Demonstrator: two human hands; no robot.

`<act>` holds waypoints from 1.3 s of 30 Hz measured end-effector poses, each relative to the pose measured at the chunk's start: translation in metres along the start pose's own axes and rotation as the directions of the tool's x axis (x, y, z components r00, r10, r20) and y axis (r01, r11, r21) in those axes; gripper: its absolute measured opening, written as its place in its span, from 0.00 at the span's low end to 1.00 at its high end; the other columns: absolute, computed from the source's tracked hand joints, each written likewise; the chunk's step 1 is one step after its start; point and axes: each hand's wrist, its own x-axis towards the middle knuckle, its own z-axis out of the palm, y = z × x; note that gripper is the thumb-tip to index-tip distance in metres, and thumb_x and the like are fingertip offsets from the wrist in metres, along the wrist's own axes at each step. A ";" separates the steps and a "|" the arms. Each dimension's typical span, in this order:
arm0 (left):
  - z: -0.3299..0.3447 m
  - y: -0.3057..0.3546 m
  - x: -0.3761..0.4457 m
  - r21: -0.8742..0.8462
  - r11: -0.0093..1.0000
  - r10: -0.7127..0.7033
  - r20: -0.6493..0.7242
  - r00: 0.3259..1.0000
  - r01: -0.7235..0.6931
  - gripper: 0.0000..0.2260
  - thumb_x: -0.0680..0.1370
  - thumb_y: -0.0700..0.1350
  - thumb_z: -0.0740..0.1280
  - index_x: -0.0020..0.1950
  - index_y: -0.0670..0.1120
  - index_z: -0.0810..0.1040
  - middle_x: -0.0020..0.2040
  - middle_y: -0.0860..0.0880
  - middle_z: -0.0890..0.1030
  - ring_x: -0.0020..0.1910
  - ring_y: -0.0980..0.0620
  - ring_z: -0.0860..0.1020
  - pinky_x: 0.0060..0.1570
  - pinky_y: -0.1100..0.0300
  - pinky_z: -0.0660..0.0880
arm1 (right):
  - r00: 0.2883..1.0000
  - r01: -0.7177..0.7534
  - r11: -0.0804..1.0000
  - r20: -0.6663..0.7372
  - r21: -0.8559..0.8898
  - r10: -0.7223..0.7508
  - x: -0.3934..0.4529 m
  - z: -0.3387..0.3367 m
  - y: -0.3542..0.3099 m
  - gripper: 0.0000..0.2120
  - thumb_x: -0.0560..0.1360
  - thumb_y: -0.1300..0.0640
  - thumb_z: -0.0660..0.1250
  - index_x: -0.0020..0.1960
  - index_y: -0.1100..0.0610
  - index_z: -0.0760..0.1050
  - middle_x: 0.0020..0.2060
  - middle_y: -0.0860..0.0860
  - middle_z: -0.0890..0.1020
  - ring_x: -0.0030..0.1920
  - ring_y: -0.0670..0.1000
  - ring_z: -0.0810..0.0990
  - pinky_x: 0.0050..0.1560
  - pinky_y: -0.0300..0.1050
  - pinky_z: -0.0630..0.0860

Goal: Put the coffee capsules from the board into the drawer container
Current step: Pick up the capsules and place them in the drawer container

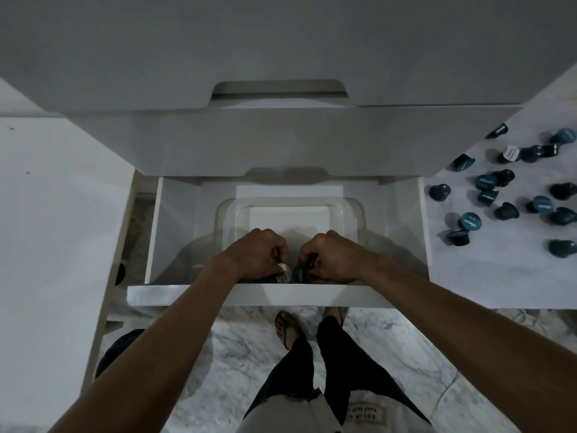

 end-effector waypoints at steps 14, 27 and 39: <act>-0.027 0.043 -0.006 -0.173 0.977 0.055 -0.363 0.930 -0.125 0.17 0.69 0.50 0.78 0.54 0.49 0.80 0.46 0.52 0.82 0.43 0.56 0.80 0.44 0.67 0.76 | 0.842 0.081 0.902 -0.513 0.423 0.165 -0.057 -0.035 -0.012 0.22 0.69 0.55 0.78 0.61 0.55 0.77 0.50 0.49 0.81 0.44 0.46 0.82 0.45 0.28 0.76; 0.009 0.230 0.005 -0.250 0.908 0.113 -0.627 0.771 -0.336 0.11 0.71 0.47 0.76 0.51 0.50 0.80 0.44 0.56 0.82 0.42 0.61 0.80 0.40 0.73 0.74 | 0.625 0.214 0.853 -0.738 0.476 0.255 -0.215 -0.100 0.078 0.20 0.70 0.53 0.76 0.60 0.52 0.78 0.48 0.44 0.84 0.45 0.42 0.83 0.47 0.37 0.80; 0.156 0.350 0.104 -0.377 0.924 -0.213 -0.631 0.746 -0.055 0.11 0.73 0.45 0.74 0.53 0.46 0.78 0.44 0.49 0.81 0.39 0.52 0.80 0.46 0.56 0.80 | 0.639 -0.016 0.914 -0.699 0.405 0.321 -0.283 -0.123 0.256 0.13 0.73 0.59 0.73 0.57 0.55 0.79 0.44 0.49 0.82 0.39 0.44 0.80 0.42 0.31 0.77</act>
